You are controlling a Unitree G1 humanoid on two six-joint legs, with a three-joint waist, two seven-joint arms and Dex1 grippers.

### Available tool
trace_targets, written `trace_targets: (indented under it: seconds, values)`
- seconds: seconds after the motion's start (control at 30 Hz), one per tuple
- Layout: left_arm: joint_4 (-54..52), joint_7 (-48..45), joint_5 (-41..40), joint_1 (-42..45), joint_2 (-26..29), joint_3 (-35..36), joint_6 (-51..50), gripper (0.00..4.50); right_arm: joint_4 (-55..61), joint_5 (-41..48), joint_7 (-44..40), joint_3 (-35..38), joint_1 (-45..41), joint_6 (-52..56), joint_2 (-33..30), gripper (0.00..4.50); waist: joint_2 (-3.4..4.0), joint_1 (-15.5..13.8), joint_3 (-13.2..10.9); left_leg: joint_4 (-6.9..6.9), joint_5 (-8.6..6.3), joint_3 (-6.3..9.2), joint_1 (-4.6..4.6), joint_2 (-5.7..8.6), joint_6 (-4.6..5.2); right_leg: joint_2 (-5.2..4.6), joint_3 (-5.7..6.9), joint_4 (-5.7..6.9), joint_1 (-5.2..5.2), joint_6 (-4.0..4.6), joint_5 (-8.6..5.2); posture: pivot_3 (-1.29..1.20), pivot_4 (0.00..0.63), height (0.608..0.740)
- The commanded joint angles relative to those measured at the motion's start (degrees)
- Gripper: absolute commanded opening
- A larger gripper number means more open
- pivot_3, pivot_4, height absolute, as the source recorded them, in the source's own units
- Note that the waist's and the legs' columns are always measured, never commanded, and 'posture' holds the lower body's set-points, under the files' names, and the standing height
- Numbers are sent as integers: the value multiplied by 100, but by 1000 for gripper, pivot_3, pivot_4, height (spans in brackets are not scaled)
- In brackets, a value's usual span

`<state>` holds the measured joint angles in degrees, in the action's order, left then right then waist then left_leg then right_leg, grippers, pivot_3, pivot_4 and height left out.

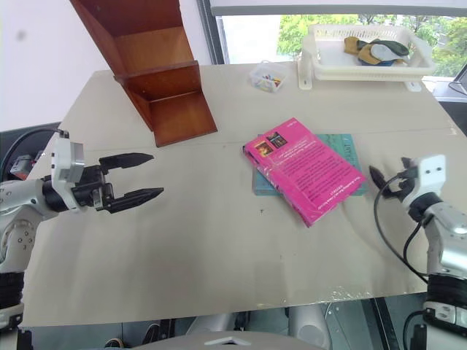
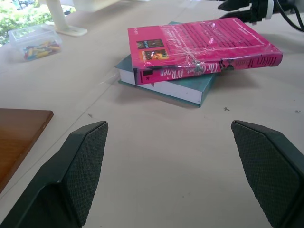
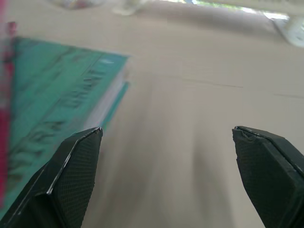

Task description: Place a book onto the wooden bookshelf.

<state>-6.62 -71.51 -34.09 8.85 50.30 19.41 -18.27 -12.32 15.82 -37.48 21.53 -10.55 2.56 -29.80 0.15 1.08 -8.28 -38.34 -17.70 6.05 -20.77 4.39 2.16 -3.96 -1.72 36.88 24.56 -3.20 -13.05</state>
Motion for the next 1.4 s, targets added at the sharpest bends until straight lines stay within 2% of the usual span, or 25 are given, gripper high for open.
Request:
trace_targets:
  seconds: [0.03, 0.3, 0.87, 1.23, 1.4]
  values:
    - [-44, -54, -14, 75, 147, 59, 47, 4421, 385, 199, -96, -5, 53, -422, 87, 4500, 0, -8, 0, 0, 0, 0, 0, 0, 0, 0, 0, 0, 0, 0, 0, 0, 150, 740]
    - [-64, -71, -4, 39, 115, 20, 19, 4421, 1065, 100, -8, -625, 350, -344, 403, 4500, 0, -11, 0, -1, 0, 3, -1, 0, 0, 0, 2, 0, 0, 0, 0, 0, 150, 740]
    - [10, -38, 44, 209, 12, -202, 53, 4421, 547, -98, 57, -1193, -321, -493, 487, 4500, 0, -12, 0, -1, 1, 2, 0, 0, -1, 2, 2, 0, 1, 0, 0, 0, 150, 740]
    - [-122, 118, 38, 163, -56, -378, -200, 4421, 208, -222, 46, -1258, -593, -683, 472, 4500, -2, -5, 1, -2, 1, 3, 1, 0, -2, 3, 2, 1, 0, 0, 0, 0, 150, 740]
    - [-463, 893, 214, 213, -521, -926, -611, 4421, 180, -164, 16, -922, -484, -803, 53, 4500, -2, -43, 1, -6, 1, 4, -2, 3, -1, 0, 5, 1, -1, 0, 0, 0, 150, 740]
